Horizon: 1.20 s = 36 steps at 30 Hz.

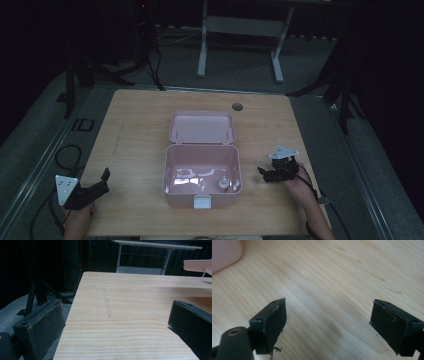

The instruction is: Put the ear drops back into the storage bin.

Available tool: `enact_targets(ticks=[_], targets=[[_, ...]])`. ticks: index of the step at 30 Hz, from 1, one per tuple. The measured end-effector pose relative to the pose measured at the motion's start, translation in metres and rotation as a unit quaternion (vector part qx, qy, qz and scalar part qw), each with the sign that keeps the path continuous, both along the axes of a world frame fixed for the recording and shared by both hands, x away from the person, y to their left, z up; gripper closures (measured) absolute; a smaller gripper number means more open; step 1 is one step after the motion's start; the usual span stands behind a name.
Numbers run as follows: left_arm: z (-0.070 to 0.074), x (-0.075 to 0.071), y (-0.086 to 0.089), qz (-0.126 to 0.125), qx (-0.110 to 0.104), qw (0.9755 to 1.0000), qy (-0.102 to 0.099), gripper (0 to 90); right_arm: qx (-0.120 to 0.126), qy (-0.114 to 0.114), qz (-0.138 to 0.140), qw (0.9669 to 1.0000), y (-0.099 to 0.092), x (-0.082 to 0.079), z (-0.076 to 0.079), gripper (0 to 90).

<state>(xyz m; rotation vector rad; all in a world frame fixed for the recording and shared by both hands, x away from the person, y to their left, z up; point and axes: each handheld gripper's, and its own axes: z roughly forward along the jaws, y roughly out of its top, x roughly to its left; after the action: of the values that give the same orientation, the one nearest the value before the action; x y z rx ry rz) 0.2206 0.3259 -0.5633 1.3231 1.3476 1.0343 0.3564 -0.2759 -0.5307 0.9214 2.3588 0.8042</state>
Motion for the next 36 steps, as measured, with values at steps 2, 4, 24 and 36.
enact_targets(ticks=[2, 4, 24, 36], targets=[[0.000, 0.000, 0.000, 0.000, 0.000, 1.0000, 0.000, 0.5, 0.014, -0.010, -0.024, 0.9996, -0.003, -0.001, -0.002, 13.3], [0.000, 0.000, 0.000, 0.000, 0.000, 1.0000, 0.000, 0.5, 0.020, -0.016, -0.045, 0.9986, -0.005, -0.002, -0.005, 12.7], [0.000, 0.000, 0.000, 0.000, 0.000, 1.0000, 0.001, 0.5, 0.080, -0.091, -0.239, 0.9634, -0.015, -0.018, -0.019, 12.0], [0.000, 0.000, 0.001, -0.002, -0.003, 1.0000, 0.002, 0.5, 0.117, -0.117, -0.228, 0.9596, -0.019, -0.025, -0.020, 12.0]])
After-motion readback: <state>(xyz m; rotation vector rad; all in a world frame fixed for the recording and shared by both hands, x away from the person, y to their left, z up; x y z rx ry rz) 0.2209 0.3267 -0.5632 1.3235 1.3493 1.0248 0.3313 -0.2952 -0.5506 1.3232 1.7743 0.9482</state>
